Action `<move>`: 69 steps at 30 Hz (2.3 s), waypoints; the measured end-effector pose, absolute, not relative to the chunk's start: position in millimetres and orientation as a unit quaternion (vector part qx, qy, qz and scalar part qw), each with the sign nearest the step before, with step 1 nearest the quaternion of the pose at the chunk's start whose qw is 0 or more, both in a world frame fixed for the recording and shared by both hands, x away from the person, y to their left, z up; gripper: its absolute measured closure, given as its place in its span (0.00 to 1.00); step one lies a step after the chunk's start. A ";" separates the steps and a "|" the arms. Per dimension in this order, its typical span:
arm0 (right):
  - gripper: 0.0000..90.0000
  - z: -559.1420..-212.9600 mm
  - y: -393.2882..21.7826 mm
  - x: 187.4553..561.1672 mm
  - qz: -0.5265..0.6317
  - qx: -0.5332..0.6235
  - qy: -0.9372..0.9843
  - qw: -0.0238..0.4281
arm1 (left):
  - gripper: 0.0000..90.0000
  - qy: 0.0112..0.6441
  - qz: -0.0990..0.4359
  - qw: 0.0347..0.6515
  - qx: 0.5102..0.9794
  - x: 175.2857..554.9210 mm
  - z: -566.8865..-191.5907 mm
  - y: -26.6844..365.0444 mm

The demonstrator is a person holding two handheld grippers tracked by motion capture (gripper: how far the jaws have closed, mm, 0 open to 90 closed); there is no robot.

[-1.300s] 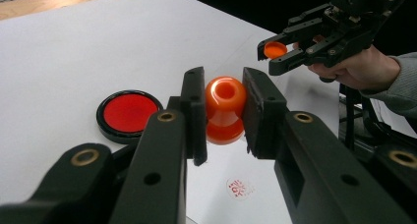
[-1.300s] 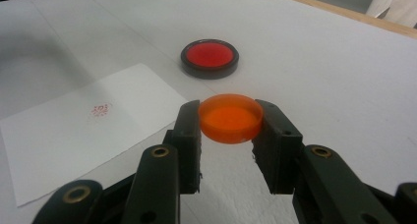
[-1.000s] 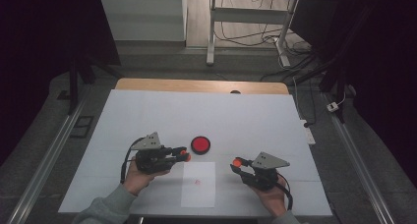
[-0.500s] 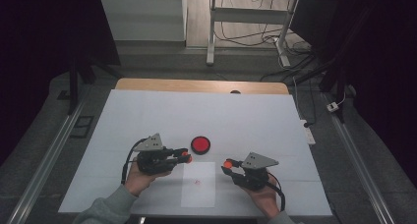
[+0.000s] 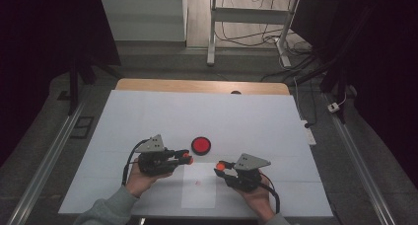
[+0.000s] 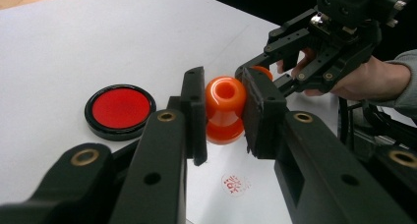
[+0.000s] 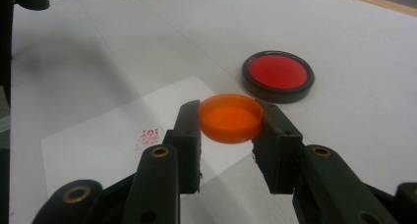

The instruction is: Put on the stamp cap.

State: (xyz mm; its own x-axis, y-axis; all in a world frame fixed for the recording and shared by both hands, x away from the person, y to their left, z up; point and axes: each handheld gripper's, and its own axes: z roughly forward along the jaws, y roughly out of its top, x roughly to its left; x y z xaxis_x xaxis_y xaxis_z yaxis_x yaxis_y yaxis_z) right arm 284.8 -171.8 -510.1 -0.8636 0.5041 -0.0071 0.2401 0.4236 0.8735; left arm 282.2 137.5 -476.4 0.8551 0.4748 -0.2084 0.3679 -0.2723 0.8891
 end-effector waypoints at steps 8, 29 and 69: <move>0.71 -511.7 -156.0 283.9 0.486 0.207 0.840 0.128 | 0.81 0.263 0.048 0.541 0.797 281.9 -476.8 135.9; 0.71 -515.9 -137.2 279.2 0.482 0.189 0.848 0.115 | 0.81 0.246 0.028 0.551 0.797 279.4 -475.3 116.1; 0.71 -514.2 -136.6 278.5 0.499 0.194 0.838 0.108 | 0.81 0.233 0.028 0.536 0.811 281.1 -492.2 91.0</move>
